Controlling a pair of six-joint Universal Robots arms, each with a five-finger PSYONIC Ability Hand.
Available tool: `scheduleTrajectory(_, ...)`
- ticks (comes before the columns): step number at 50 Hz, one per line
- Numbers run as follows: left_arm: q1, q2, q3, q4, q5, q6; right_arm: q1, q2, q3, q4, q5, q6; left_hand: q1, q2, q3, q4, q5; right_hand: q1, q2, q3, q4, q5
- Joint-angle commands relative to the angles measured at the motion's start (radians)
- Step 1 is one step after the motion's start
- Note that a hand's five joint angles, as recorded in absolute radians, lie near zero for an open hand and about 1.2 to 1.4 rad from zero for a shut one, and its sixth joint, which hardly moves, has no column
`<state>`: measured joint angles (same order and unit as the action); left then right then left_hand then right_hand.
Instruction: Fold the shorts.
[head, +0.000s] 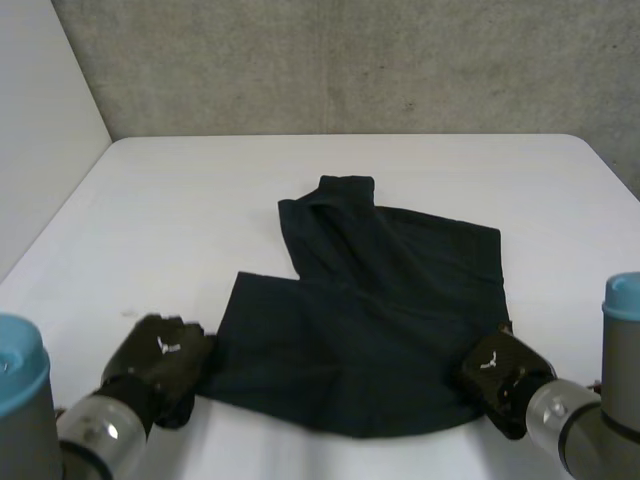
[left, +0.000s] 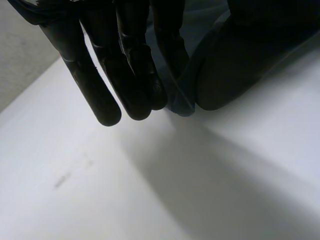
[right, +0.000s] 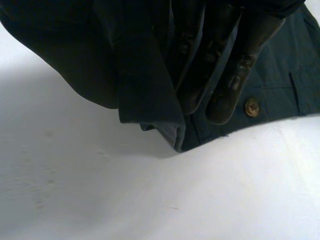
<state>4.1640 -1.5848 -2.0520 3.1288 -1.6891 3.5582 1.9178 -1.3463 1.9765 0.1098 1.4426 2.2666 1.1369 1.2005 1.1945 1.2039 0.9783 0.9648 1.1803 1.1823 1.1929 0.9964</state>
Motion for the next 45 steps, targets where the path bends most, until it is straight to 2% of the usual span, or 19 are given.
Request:
scheduleTrajectory(1, -0.030, 0.057, -0.039, -0.025, -0.003, 0.004, -0.046, -0.056, 0.059, -0.059, -0.085, 0.005, -0.527, -0.591, -0.585, -0.594, -0.543, 0.432, 0.216, 0.214, 0.203, 0.225)
scheduleTrajectory(2, -0.031, 0.062, -0.040, -0.032, -0.006, 0.005, -0.052, -0.059, 0.062, -0.070, -0.091, 0.007, -0.760, -0.823, -0.817, -0.827, -0.776, 0.432, 0.216, 0.214, 0.203, 0.225)
scheduleTrajectory(3, -0.033, 0.069, -0.040, -0.038, -0.007, 0.008, -0.057, -0.060, 0.065, -0.088, -0.100, 0.008, -0.878, -0.942, -0.936, -0.945, -0.894, 0.432, 0.216, 0.214, 0.203, 0.225)
scheduleTrajectory(12, -0.007, 0.134, 0.067, -0.075, 0.008, 0.211, -0.059, -0.073, 0.073, -0.133, -0.107, 0.036, -0.950, -1.013, -1.007, -1.017, -0.966, 0.432, 0.216, 0.214, 0.203, 0.225)
scheduleTrajectory(15, 0.007, 0.132, 0.119, -0.064, 0.037, 0.232, -0.057, -0.080, 0.079, -0.150, -0.107, 0.040, -0.947, -1.011, -1.004, -1.014, -0.963, 0.432, 0.216, 0.214, 0.203, 0.225)
scheduleTrajectory(19, 0.044, 0.105, 0.211, -0.042, 0.182, 0.225, -0.057, -0.085, 0.082, -0.171, -0.107, 0.042, -0.944, -1.008, -1.002, -1.011, -0.960, 0.432, 0.216, 0.214, 0.203, 0.225)
scheduleTrajectory(20, 0.077, 0.086, 0.243, -0.035, 0.256, 0.220, -0.057, -0.083, 0.085, -0.177, -0.107, 0.042, -0.941, -1.005, -0.999, -1.008, -0.957, 0.432, 0.216, 0.214, 0.203, 0.225)
scheduleTrajectory(22, 0.116, 0.056, 0.274, -0.023, 0.333, 0.209, -0.057, -0.083, 0.091, -0.192, -0.107, 0.042, -0.935, -0.999, -0.993, -1.002, -0.951, 0.432, 0.216, 0.214, 0.203, 0.225)
scheduleTrajectory(23, 0.143, 0.019, 0.303, -0.006, 0.401, 0.194, -0.057, -0.083, 0.094, -0.197, -0.107, 0.042, -0.929, -0.993, -0.987, -0.996, -0.945, 0.432, 0.216, 0.214, 0.203, 0.225)
scheduleTrajectory(28, 0.151, -0.134, 0.426, 0.080, 0.515, 0.160, -0.057, -0.083, 0.102, -0.219, -0.107, 0.042, -0.900, -0.964, -0.958, -0.967, -0.916, 0.432, 0.216, 0.214, 0.203, 0.225)
scheduleTrajectory(34, 0.143, -0.403, 0.628, 0.162, 0.506, 0.160, -0.056, -0.080, 0.107, -0.226, -0.107, 0.048, -0.794, -0.858, -0.852, -0.861, -0.810, 0.432, 0.216, 0.214, 0.203, 0.225)
scheduleTrajectory(38, 0.119, -0.637, 0.866, 0.163, 0.493, 0.165, -0.056, -0.079, 0.116, -0.243, -0.107, 0.071, -0.692, -0.755, -0.749, -0.759, -0.708, 0.432, 0.216, 0.214, 0.203, 0.225)
scheduleTrajectory(45, 0.122, -0.860, 1.101, 0.165, 0.509, 0.168, -0.056, -0.076, 0.116, -0.254, -0.107, 0.079, -0.647, -0.711, -0.705, -0.714, -0.663, 0.432, 0.216, 0.214, 0.203, 0.225)
